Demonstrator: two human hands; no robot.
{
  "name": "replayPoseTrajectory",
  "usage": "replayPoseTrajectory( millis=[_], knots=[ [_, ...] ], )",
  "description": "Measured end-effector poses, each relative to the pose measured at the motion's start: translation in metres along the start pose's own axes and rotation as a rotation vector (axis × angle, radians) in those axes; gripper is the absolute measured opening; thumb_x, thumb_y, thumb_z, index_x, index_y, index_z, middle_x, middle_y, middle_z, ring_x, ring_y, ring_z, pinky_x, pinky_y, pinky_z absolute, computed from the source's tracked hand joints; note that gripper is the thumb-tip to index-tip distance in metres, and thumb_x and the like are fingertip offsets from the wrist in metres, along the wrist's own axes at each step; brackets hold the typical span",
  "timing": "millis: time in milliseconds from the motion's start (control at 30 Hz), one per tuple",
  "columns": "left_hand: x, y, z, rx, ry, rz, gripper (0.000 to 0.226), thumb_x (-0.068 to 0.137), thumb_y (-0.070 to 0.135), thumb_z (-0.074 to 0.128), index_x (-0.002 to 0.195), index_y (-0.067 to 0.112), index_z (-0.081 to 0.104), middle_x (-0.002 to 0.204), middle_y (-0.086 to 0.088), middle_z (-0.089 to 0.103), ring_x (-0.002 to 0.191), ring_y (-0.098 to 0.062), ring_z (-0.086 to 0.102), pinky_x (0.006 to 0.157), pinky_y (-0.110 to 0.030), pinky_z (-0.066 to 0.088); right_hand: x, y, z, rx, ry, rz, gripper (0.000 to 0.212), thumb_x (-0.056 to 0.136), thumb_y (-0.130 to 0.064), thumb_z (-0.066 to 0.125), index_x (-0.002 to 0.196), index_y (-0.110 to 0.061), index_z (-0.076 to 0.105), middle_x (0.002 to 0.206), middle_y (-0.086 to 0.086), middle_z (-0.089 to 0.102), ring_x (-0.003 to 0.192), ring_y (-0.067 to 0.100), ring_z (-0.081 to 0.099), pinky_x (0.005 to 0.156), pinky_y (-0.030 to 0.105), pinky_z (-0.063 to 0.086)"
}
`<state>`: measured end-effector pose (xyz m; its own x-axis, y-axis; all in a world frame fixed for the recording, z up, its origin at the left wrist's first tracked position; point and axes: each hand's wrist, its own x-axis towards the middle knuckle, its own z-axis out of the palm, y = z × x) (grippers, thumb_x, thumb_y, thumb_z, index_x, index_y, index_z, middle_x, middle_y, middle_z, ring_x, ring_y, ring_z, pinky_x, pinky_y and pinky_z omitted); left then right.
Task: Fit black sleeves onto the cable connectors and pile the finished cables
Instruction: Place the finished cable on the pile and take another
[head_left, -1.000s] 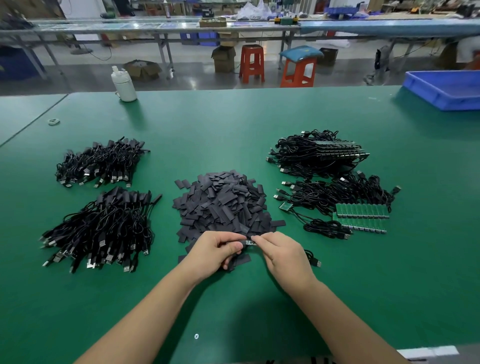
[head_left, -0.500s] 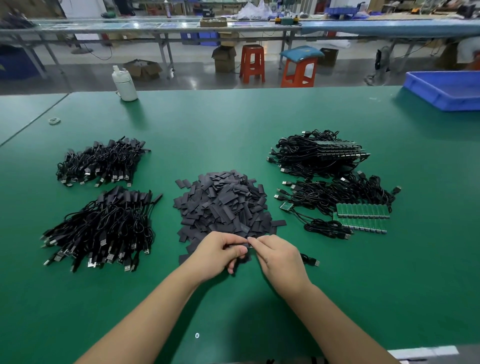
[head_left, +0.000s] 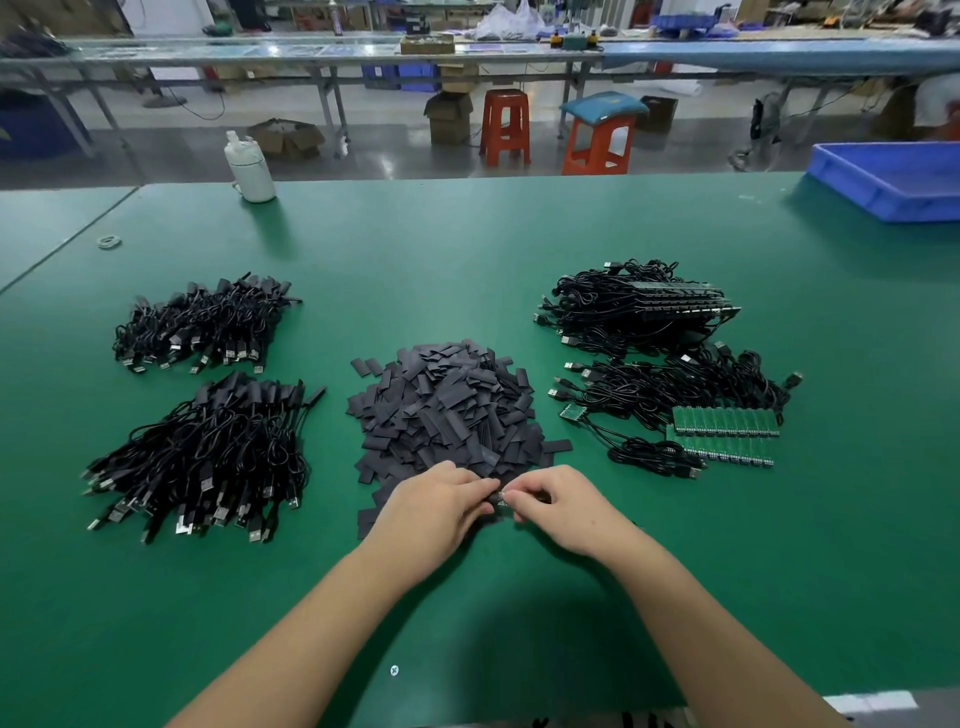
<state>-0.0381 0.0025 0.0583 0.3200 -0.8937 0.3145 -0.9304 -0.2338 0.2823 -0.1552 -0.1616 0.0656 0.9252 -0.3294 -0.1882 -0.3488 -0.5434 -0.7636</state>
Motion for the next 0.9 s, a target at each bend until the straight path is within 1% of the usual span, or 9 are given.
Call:
replayPoseTrajectory(
  millis=[67, 100, 233, 333, 400, 533, 633, 767, 900],
  knots=[
    [-0.001, 0.003, -0.001, 0.056, 0.033, 0.048, 0.024, 0.093, 0.029, 0.064, 0.115, 0.021, 0.071, 0.100, 0.008, 0.073, 0.083, -0.021, 0.063, 0.062, -0.030, 0.054, 0.001, 0.000, 0.000, 0.019, -0.001, 0.004, 0.020, 0.097, -0.026, 0.059, 0.083, -0.031, 0.073, 0.073, -0.005, 0.071, 0.057, 0.002, 0.050, 0.060, 0.022, 0.042],
    [-0.001, 0.005, -0.001, 0.049, 0.052, 0.054, 0.022, 0.091, 0.026, 0.068, 0.111, 0.019, 0.072, 0.099, 0.007, 0.074, 0.078, -0.021, 0.064, 0.060, -0.029, 0.054, 0.001, 0.001, 0.000, 0.043, -0.001, 0.004, 0.020, 0.097, -0.025, 0.059, 0.085, -0.028, 0.075, 0.072, -0.005, 0.070, 0.055, 0.002, 0.047, 0.057, 0.021, 0.040],
    [-0.002, 0.007, 0.000, -0.037, 0.103, 0.020, 0.020, 0.087, 0.019, 0.073, 0.107, 0.016, 0.074, 0.099, 0.008, 0.075, 0.073, -0.019, 0.063, 0.063, -0.025, 0.051, 0.001, 0.000, -0.001, 0.090, 0.009, 0.010, 0.019, 0.097, -0.024, 0.060, 0.089, -0.023, 0.077, 0.071, -0.007, 0.069, 0.047, -0.004, 0.045, 0.051, 0.014, 0.035],
    [-0.002, 0.008, 0.001, -0.048, 0.085, 0.013, 0.020, 0.088, 0.020, 0.071, 0.108, 0.015, 0.073, 0.099, 0.005, 0.075, 0.076, -0.022, 0.065, 0.066, -0.027, 0.053, 0.001, 0.000, 0.001, 0.104, 0.013, 0.030, 0.018, 0.097, -0.023, 0.062, 0.092, -0.020, 0.079, 0.074, -0.006, 0.073, 0.057, -0.007, 0.056, 0.061, 0.013, 0.044],
    [-0.001, 0.009, 0.002, -0.035, 0.057, 0.033, 0.019, 0.089, 0.020, 0.070, 0.106, 0.013, 0.072, 0.098, 0.002, 0.075, 0.077, -0.024, 0.064, 0.067, -0.031, 0.055, 0.000, 0.000, 0.002, 0.111, 0.005, 0.036, 0.019, 0.097, -0.021, 0.062, 0.090, -0.018, 0.079, 0.076, -0.006, 0.074, 0.065, -0.004, 0.062, 0.068, 0.011, 0.047],
    [0.001, 0.011, 0.003, -0.022, 0.041, 0.046, 0.018, 0.087, 0.019, 0.072, 0.105, 0.014, 0.072, 0.098, 0.003, 0.074, 0.078, -0.021, 0.065, 0.067, -0.029, 0.054, 0.000, -0.002, 0.002, 0.151, 0.003, 0.022, 0.023, 0.097, -0.016, 0.062, 0.080, -0.024, 0.075, 0.069, -0.011, 0.071, 0.064, -0.007, 0.062, 0.066, 0.006, 0.043],
    [-0.001, 0.011, 0.004, -0.017, 0.033, 0.044, 0.018, 0.086, 0.019, 0.074, 0.104, 0.016, 0.072, 0.098, 0.005, 0.074, 0.079, -0.020, 0.066, 0.065, -0.028, 0.055, -0.002, 0.000, 0.003, 0.165, -0.001, 0.019, 0.025, 0.096, -0.016, 0.063, 0.077, -0.028, 0.074, 0.069, -0.012, 0.072, 0.066, -0.006, 0.063, 0.068, 0.007, 0.044],
    [-0.004, 0.012, 0.002, -0.017, 0.071, -0.004, 0.016, 0.088, 0.028, 0.071, 0.104, 0.024, 0.071, 0.098, 0.014, 0.072, 0.081, -0.011, 0.069, 0.058, -0.027, 0.055, -0.004, 0.001, 0.003, 0.250, -0.009, 0.017, 0.020, 0.096, -0.013, 0.062, 0.085, -0.022, 0.076, 0.076, -0.006, 0.076, 0.070, -0.001, 0.066, 0.074, 0.011, 0.049],
    [-0.004, 0.013, 0.004, -0.124, 0.083, -0.023, 0.020, 0.090, 0.019, 0.067, 0.110, 0.018, 0.071, 0.102, 0.008, 0.073, 0.083, -0.011, 0.070, 0.064, -0.030, 0.058, -0.002, 0.003, 0.004, 0.390, -0.025, 0.041, 0.018, 0.096, -0.007, 0.060, 0.091, -0.014, 0.075, 0.080, 0.002, 0.077, 0.075, 0.010, 0.070, 0.085, 0.025, 0.057]
  ],
)
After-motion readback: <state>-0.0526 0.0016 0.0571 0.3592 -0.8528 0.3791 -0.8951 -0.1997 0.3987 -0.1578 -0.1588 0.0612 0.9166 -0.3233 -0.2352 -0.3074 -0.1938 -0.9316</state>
